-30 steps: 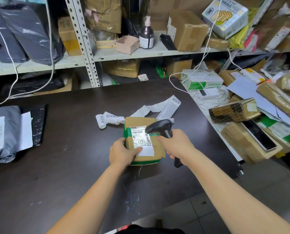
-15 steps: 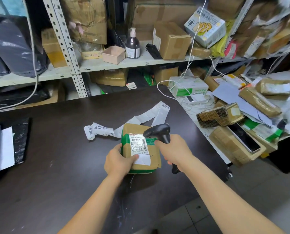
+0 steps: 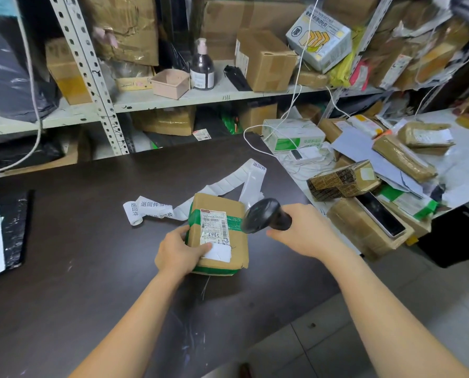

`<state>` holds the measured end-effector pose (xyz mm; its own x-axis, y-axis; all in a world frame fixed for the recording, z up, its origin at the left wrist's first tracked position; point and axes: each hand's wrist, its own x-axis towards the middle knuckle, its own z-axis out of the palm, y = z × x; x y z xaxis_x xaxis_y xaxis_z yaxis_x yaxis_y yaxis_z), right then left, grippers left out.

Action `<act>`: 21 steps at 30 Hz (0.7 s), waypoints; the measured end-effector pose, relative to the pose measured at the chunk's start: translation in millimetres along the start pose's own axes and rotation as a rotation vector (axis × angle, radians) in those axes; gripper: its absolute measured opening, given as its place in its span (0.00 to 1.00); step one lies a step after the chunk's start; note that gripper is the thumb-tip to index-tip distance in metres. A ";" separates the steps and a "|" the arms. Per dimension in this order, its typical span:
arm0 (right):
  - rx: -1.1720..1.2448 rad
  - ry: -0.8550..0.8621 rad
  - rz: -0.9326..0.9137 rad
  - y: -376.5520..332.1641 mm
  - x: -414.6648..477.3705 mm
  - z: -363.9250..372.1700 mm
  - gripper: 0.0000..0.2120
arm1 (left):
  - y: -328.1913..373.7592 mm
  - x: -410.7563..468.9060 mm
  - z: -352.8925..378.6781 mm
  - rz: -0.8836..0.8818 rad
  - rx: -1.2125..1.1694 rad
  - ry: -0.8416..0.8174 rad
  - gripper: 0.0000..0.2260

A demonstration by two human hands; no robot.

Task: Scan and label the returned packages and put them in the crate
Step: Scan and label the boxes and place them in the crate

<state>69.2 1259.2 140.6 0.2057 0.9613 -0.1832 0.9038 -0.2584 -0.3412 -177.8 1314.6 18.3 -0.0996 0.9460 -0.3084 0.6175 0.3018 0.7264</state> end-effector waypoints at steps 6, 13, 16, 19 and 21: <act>-0.022 0.044 -0.075 6.4 2.1 -15.2 0.12 | 3.1 8.6 -0.2 0.041 0.050 -0.004 0.35; -0.004 0.049 -0.078 11.3 2.5 -19.8 0.10 | 3.3 13.3 0.4 0.055 0.069 -0.006 0.35; 0.077 0.013 -0.028 15.0 5.7 -10.0 0.07 | -1.2 11.8 2.0 0.041 0.036 -0.009 0.35; 0.211 -0.052 0.077 18.2 14.3 15.1 0.06 | -8.7 8.2 6.6 0.013 -0.020 -0.021 0.35; 0.257 -0.098 0.120 22.1 21.5 39.6 0.07 | -13.5 5.0 8.8 -0.003 -0.060 -0.024 0.38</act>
<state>78.7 1270.4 92.6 0.2570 0.9116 -0.3208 0.7478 -0.3979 -0.5315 -179.7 1314.2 1.5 -0.0821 0.9421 -0.3252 0.5692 0.3121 0.7607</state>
